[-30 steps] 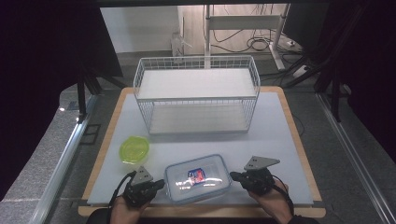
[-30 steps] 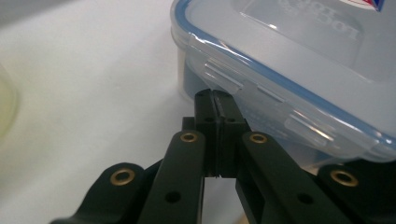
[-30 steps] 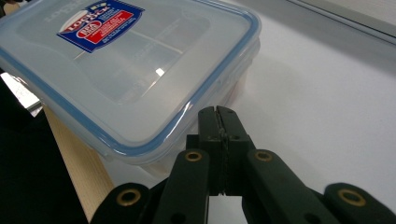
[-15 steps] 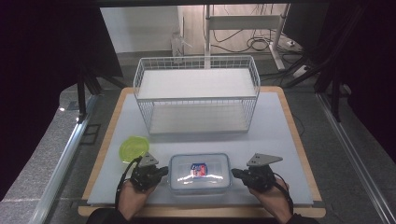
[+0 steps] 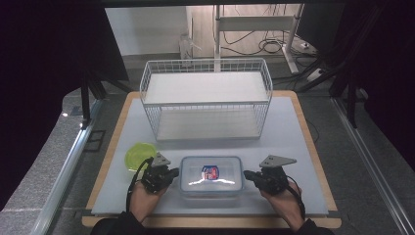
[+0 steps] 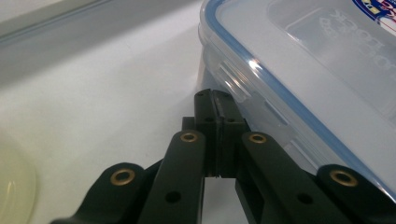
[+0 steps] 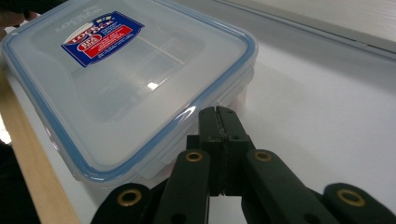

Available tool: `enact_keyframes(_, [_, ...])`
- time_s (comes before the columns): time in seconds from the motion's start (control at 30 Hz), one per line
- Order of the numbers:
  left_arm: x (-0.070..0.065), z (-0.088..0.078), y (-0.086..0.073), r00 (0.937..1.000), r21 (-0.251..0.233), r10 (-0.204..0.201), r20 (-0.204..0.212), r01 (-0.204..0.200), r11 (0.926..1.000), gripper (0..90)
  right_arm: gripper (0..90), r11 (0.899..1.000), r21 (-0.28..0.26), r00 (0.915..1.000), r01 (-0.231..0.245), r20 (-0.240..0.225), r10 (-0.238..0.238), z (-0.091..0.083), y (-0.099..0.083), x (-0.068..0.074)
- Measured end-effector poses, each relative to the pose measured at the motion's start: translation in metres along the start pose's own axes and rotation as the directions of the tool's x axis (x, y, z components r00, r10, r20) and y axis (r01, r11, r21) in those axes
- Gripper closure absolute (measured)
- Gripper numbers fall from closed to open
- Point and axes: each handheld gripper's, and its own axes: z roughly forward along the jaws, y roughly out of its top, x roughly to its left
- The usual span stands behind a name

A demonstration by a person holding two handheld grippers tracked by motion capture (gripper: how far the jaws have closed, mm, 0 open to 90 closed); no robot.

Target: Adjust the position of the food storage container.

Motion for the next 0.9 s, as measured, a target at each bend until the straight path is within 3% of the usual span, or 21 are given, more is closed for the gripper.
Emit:
enact_keyframes(0.33, [0.003, 0.013, 0.015, 0.9998, 0.002, 0.013, -0.012, -0.013, 0.9999, 90.0, 90.0, 1.000, -0.008, 0.9995, 0.001, 0.031, -0.001, 0.004, 0.006, -0.015])
enact_keyframes(0.5, [0.006, 0.011, 0.013, 0.9998, 0.001, 0.011, 0.017, -0.011, 0.9999, 89.1, 90.0, 1.000, -0.008, 0.9997, 0.009, 0.024, -0.009, 0.004, 0.007, -0.018])
enact_keyframes(0.57, [0.005, 0.004, 0.012, 0.9993, -0.013, 0.036, -0.005, -0.037, 0.9992, 81.6, 83.4, 0.999, -0.006, 0.9990, 0.031, 0.031, -0.031, 0.001, 0.007, -0.017])
enact_keyframes(0.6, [0.005, 0.004, 0.012, 0.9993, -0.013, 0.036, -0.005, -0.037, 0.9992, 78.7, 83.4, 0.999, -0.006, 0.9990, 0.031, 0.031, -0.031, 0.001, 0.007, -0.017])
enact_keyframes(0.67, [0.005, -0.004, 0.010, 0.9991, -0.030, 0.039, -0.018, -0.040, 0.9988, 71.8, 75.3, 0.999, -0.017, 0.9983, 0.035, 0.047, -0.034, -0.004, 0.006, -0.017])
enact_keyframes(0.7, [0.006, -0.013, 0.007, 0.9981, -0.049, 0.047, -0.040, -0.049, 0.9976, 67.8, 72.5, 0.999, -0.023, 0.9976, 0.036, 0.060, -0.034, -0.007, 0.006, -0.018])
enact_keyframes(0.87, [0.007, -0.026, 0.001, 0.9976, -0.086, 0.059, -0.035, -0.062, 0.9944, 45.9, 61.4, 0.999, -0.045, 0.9961, 0.026, 0.086, -0.023, -0.014, 0.004, -0.023])
enact_keyframes(0.9, [0.006, -0.032, -0.002, 0.9959, -0.104, 0.086, -0.027, -0.088, 0.9907, 41.3, 55.3, 0.998, -0.051, 0.9955, 0.026, 0.093, -0.021, -0.016, 0.002, -0.025])
